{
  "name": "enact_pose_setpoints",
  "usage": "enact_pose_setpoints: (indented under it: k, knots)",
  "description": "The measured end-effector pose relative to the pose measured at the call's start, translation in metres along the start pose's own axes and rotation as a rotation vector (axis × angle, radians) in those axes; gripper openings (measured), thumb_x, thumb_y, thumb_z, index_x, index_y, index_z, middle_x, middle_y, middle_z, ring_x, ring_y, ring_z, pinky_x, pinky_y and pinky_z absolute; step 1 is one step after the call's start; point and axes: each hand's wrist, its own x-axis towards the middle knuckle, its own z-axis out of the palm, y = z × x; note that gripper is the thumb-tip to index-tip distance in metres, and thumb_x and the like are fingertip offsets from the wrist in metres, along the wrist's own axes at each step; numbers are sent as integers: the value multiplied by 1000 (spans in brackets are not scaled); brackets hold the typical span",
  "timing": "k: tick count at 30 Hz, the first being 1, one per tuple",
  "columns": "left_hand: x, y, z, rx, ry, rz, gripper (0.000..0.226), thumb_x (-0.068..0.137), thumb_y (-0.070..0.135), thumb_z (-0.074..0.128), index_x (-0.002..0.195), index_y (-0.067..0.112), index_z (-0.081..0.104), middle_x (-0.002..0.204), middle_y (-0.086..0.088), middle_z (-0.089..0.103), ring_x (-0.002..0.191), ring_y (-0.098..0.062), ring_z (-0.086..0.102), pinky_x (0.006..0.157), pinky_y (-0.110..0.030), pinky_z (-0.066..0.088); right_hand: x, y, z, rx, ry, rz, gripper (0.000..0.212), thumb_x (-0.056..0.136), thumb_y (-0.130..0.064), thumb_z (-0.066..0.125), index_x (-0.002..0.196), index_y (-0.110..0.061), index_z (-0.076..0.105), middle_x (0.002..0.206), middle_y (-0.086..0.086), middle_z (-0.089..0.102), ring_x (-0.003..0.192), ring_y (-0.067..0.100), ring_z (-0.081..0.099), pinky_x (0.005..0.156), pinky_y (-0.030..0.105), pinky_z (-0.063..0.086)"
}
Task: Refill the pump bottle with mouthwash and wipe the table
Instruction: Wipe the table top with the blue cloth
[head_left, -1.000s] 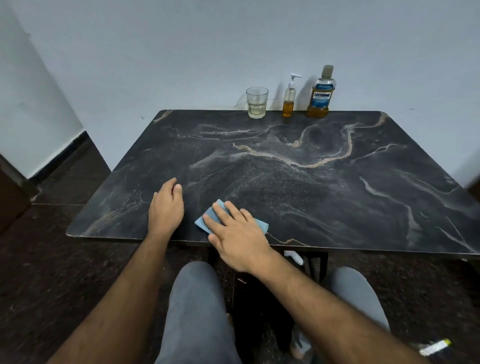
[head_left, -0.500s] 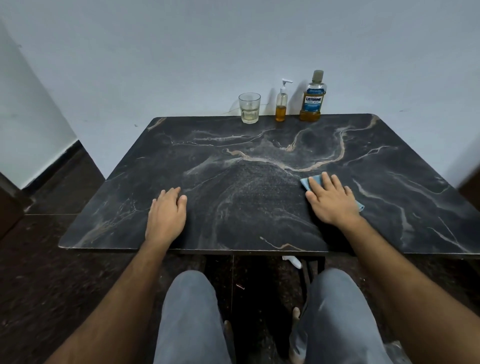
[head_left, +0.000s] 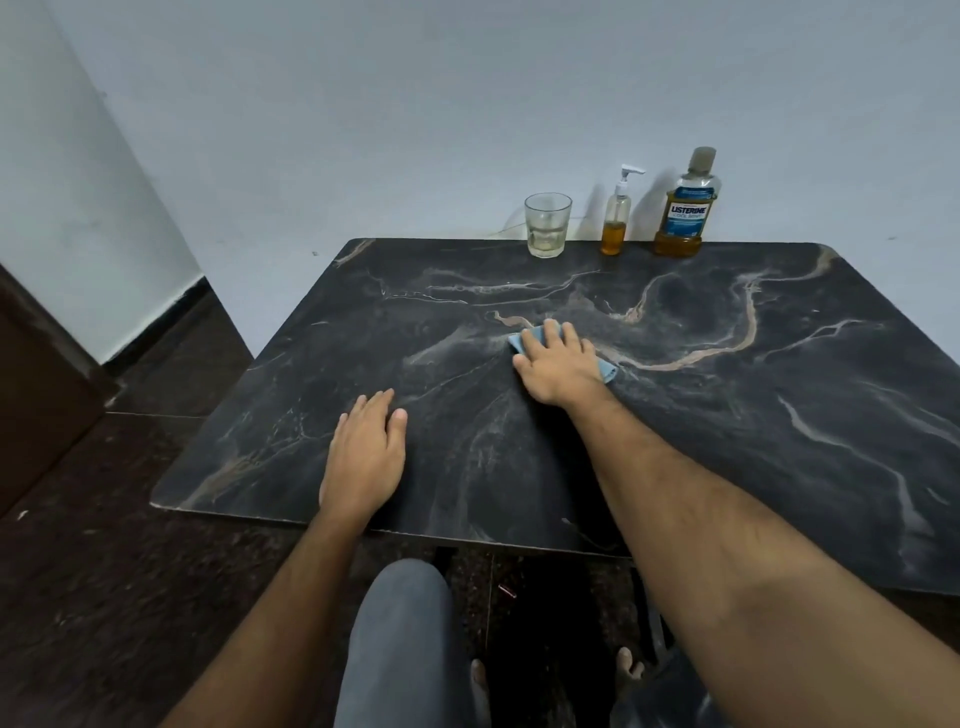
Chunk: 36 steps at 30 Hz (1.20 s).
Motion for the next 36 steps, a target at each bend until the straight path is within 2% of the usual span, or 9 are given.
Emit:
enact_pose_setpoints:
  k: [7, 13, 18, 20, 23, 25, 28, 32, 36]
  knots:
    - [-1, 1, -5, -184, 66, -76, 46, 106, 34, 32, 149, 19, 41, 153, -2, 44, 144, -22, 36, 119, -44, 27, -54, -73, 26, -45, 1, -347, 56, 103, -50, 20, 155, -29, 21, 166, 6, 4, 152, 28, 2, 121, 48, 9]
    - [-7, 7, -10, -259, 127, -71, 42, 106, 30, 37, 144, 16, 47, 146, -3, 53, 135, -20, 46, 110, -36, 35, -147, -46, 27, -45, 0, -560, 60, 102, -53, 30, 155, -29, 23, 166, 4, 9, 153, 25, 5, 122, 44, 9]
    - [-11, 7, -12, -216, 119, -41, 40, 104, 30, 43, 139, 15, 53, 138, -4, 59, 129, -22, 52, 108, -39, 40, -195, -7, 30, -67, -32, -621, 89, 84, -73, 51, 156, -30, 21, 166, 2, 6, 153, 22, 2, 122, 44, 5]
    - [-14, 8, -12, -206, 122, -15, 37, 102, 30, 46, 134, 15, 58, 132, -4, 63, 124, -22, 56, 104, -38, 43, -206, 6, 32, -73, -11, -633, 78, 89, -49, 61, 155, -31, 23, 166, 0, 9, 153, 22, 4, 123, 44, 9]
    - [-18, 15, -12, -238, 126, 18, 31, 100, 28, 51, 126, 15, 65, 122, 0, 68, 113, -15, 60, 96, -31, 45, -219, 18, 21, 43, -8, -655, 68, 90, -5, 48, 151, -31, 37, 164, -6, 21, 152, 16, 11, 123, 33, 13]
    - [-21, 25, -11, -255, 136, 59, 28, 99, 27, 54, 120, 16, 68, 115, 3, 70, 106, -12, 62, 91, -28, 46, -222, 27, 8, 141, -35, -654, 66, 84, 2, 42, 141, -28, 53, 156, -7, 40, 147, 12, 28, 120, 21, 19]
    - [-22, 45, -7, -269, 122, 95, 23, 97, 30, 56, 109, 20, 73, 103, 7, 73, 96, -10, 66, 88, -31, 52, -215, 43, -10, 264, 149, -625, 59, 69, 0, 42, 114, -23, 74, 122, -3, 71, 116, 18, 64, 97, 36, 52]
    - [-26, 90, -3, -465, -184, -9, 40, 98, 49, 50, 87, 17, 72, 79, 3, 77, 60, -9, 68, 61, -29, 49, -192, 57, -28, 323, 495, -528, 54, 66, 1, 43, 104, -14, 77, 112, 3, 74, 107, 25, 69, 95, 40, 55]
    - [-36, 130, -4, -783, -597, -277, 57, 93, 63, 49, 103, 11, 70, 91, -5, 78, 72, -14, 70, 53, -21, 46, -180, 54, -30, 245, 733, -530, 40, 72, 0, 55, 102, -14, 77, 117, 8, 70, 112, 25, 61, 96, 38, 44]
